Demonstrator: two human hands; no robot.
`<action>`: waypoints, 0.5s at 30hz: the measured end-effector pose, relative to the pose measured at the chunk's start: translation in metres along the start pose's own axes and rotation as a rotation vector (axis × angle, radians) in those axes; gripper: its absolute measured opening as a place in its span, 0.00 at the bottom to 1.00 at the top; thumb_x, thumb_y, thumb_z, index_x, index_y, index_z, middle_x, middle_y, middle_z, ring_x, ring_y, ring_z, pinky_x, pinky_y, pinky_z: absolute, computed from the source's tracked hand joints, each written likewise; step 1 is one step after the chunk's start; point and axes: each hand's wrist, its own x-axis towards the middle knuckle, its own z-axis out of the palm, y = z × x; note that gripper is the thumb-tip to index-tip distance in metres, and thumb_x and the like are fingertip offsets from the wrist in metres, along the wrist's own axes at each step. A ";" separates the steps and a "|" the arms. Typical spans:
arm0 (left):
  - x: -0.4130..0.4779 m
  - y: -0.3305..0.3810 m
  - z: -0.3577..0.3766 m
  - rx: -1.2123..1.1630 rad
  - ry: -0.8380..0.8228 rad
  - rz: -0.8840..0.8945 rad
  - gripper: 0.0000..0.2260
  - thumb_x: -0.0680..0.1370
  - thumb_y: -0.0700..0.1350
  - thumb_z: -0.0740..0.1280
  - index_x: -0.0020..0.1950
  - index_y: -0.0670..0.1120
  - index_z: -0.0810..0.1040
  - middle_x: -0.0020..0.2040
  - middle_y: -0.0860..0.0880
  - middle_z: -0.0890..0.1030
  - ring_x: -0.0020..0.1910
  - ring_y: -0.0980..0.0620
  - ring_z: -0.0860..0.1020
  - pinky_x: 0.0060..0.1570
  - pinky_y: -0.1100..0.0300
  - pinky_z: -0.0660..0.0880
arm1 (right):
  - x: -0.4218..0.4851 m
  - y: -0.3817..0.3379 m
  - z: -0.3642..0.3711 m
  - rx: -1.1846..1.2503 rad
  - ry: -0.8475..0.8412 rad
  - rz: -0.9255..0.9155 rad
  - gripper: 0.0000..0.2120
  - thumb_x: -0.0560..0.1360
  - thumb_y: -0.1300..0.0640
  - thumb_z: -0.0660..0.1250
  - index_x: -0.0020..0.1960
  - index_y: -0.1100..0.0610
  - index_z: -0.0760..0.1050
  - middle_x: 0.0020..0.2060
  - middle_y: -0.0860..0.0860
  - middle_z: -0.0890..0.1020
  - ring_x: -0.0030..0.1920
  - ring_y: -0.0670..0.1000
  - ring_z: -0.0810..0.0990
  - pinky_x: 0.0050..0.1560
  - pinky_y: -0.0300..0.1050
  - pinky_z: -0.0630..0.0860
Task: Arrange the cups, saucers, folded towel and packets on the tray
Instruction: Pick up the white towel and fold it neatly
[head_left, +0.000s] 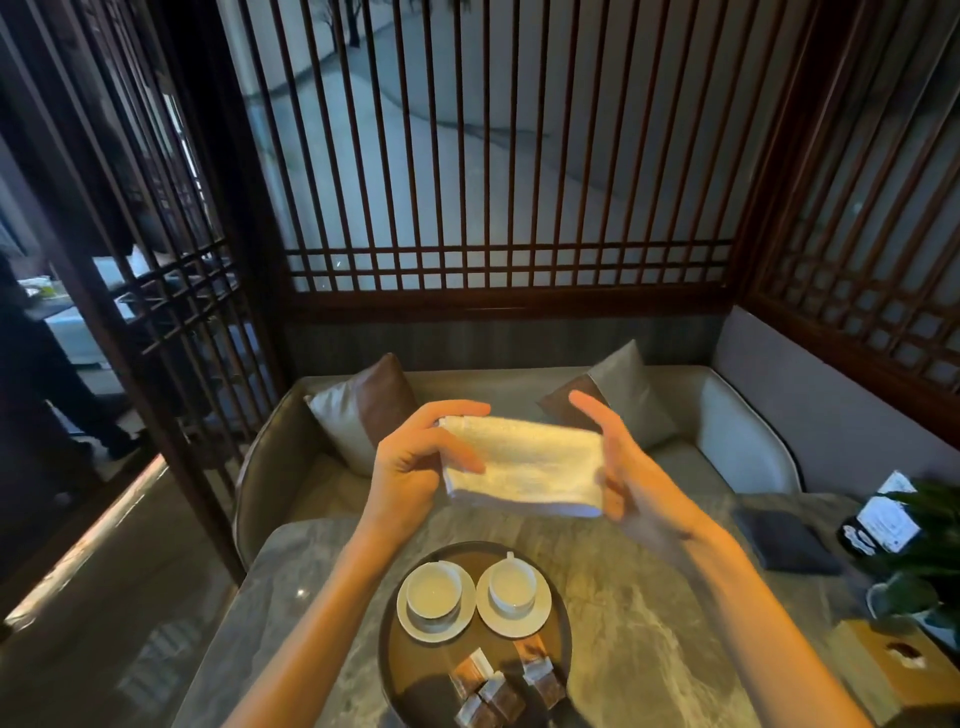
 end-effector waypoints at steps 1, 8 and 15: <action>-0.003 -0.004 0.002 0.014 0.022 -0.011 0.12 0.69 0.26 0.63 0.37 0.42 0.80 0.56 0.42 0.80 0.60 0.54 0.77 0.56 0.63 0.77 | -0.001 0.006 0.003 -0.074 -0.005 0.020 0.36 0.65 0.28 0.71 0.70 0.27 0.61 0.47 0.44 0.81 0.45 0.42 0.81 0.48 0.34 0.78; -0.022 -0.015 -0.001 -0.021 -0.043 -0.238 0.22 0.74 0.23 0.61 0.53 0.47 0.83 0.62 0.51 0.80 0.66 0.52 0.76 0.56 0.59 0.80 | 0.005 0.018 0.014 0.025 0.252 -0.042 0.29 0.67 0.45 0.75 0.66 0.35 0.72 0.55 0.43 0.84 0.59 0.48 0.82 0.50 0.39 0.79; -0.020 -0.011 0.006 -0.556 -0.135 -0.920 0.26 0.78 0.68 0.50 0.62 0.56 0.79 0.62 0.49 0.82 0.60 0.48 0.82 0.49 0.53 0.82 | 0.015 0.020 0.025 -0.160 0.356 -0.068 0.33 0.68 0.36 0.68 0.72 0.35 0.64 0.71 0.42 0.70 0.69 0.47 0.71 0.67 0.49 0.74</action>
